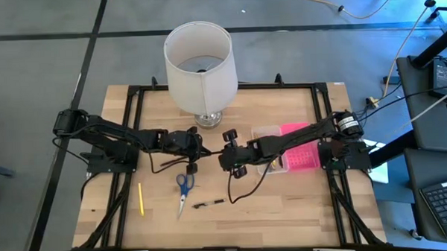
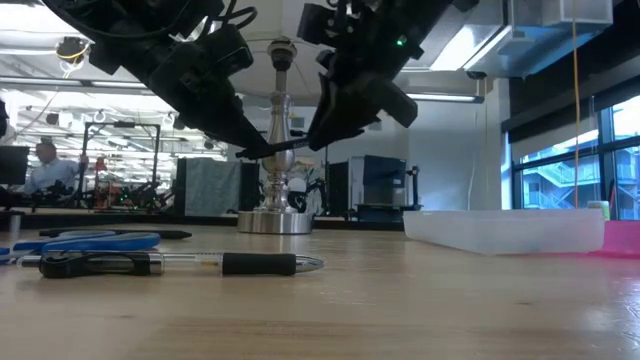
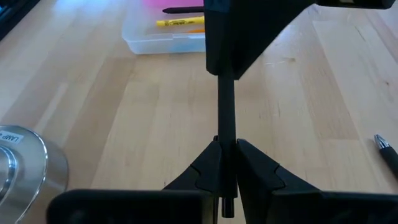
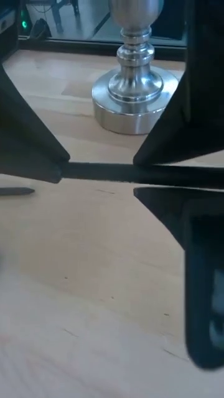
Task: Pick & place school supplies into a supply box
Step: Put the top black pen into the supply box
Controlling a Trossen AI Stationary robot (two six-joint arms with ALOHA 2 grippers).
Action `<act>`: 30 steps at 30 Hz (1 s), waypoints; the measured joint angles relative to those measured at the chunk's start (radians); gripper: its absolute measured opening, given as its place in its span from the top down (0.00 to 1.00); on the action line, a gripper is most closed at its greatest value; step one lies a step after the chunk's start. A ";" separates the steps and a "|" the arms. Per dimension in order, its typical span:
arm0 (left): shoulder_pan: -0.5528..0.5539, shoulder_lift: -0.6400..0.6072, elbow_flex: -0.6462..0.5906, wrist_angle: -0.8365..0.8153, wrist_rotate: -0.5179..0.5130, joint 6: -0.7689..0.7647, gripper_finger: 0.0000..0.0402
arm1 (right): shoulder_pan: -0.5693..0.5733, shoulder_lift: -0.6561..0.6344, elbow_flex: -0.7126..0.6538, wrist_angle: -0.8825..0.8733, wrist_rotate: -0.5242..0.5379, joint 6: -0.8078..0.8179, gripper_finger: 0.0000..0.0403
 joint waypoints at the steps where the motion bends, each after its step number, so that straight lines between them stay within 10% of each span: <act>1: 0.000 0.000 0.000 0.000 0.001 0.000 0.93 | 0.000 0.000 0.000 0.001 0.003 0.002 0.85; 20: 0.001 -0.001 0.001 -0.004 -0.079 0.043 0.81 | 0.001 0.000 -0.001 -0.083 0.030 0.138 0.89; 30: 0.000 -0.009 0.001 -0.145 -0.264 0.051 0.68 | 0.001 -0.009 -0.001 -0.523 0.162 0.720 0.88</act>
